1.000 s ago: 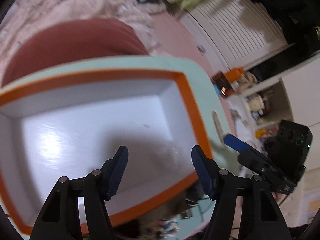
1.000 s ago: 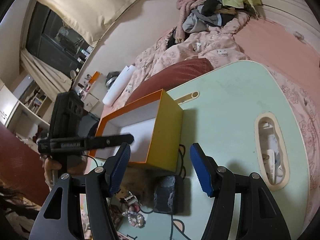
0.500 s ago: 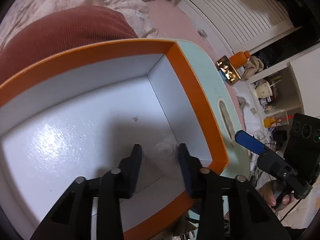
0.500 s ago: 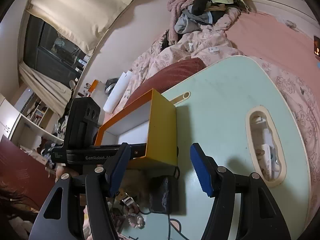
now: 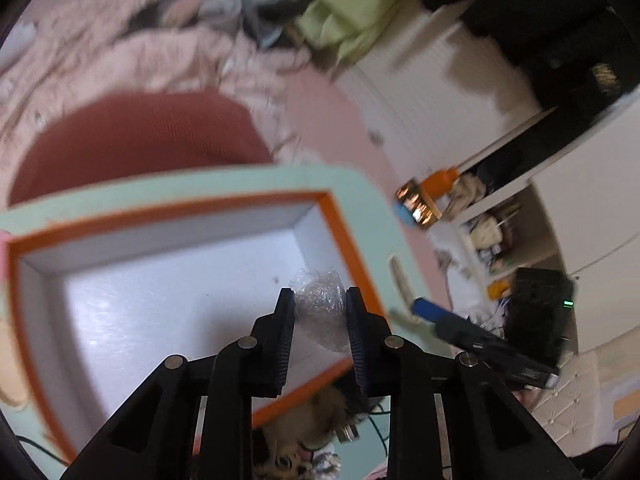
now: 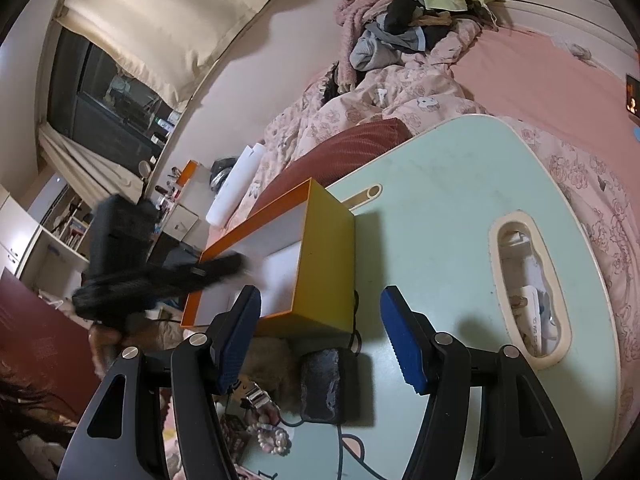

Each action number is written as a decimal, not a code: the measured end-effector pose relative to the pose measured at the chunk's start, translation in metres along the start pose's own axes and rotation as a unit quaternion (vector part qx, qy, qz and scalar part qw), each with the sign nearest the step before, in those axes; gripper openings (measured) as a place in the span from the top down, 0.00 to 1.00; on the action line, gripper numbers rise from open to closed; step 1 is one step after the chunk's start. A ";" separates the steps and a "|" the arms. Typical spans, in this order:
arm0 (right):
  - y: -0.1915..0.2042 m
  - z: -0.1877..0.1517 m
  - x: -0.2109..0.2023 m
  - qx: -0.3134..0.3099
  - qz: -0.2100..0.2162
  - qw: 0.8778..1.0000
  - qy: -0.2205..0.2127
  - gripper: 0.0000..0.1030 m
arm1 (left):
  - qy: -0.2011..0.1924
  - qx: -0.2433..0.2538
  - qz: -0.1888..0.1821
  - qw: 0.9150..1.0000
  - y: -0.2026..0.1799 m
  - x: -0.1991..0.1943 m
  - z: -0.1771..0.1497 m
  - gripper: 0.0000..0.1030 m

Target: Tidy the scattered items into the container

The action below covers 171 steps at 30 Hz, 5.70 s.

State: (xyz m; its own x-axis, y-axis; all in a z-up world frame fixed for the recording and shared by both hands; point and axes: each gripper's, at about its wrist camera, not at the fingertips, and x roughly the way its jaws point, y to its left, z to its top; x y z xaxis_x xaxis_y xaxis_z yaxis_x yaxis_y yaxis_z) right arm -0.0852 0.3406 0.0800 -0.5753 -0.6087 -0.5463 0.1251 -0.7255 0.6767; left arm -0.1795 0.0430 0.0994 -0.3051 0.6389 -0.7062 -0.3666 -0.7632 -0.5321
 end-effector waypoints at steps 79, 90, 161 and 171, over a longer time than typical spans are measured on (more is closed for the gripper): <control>0.072 -0.167 0.041 -0.318 -0.188 0.929 0.020 0.00 | -0.174 0.092 0.304 0.932 0.016 -0.029 -0.253 0.00; 0.071 -0.167 0.040 -0.317 -0.188 0.929 0.020 0.00 | -0.179 0.099 0.299 0.932 0.018 -0.031 -0.255 0.00; 0.052 -0.133 0.007 -0.240 -0.199 0.948 -0.068 0.05 | -0.226 0.141 0.232 0.936 -0.015 -0.048 -0.250 0.62; 0.054 -0.105 0.041 -0.254 -0.248 0.935 -0.021 0.46 | -0.218 0.145 0.233 0.936 -0.016 -0.049 -0.251 0.62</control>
State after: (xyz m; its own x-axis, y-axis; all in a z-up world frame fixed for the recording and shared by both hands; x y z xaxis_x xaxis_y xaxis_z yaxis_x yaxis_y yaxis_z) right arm -0.0170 0.2427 0.0427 -0.6943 -0.1526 -0.7033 0.1966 -0.9803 0.0186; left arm 0.0616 -0.0001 0.0251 -0.7983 0.2699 -0.5383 -0.3085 -0.9510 -0.0193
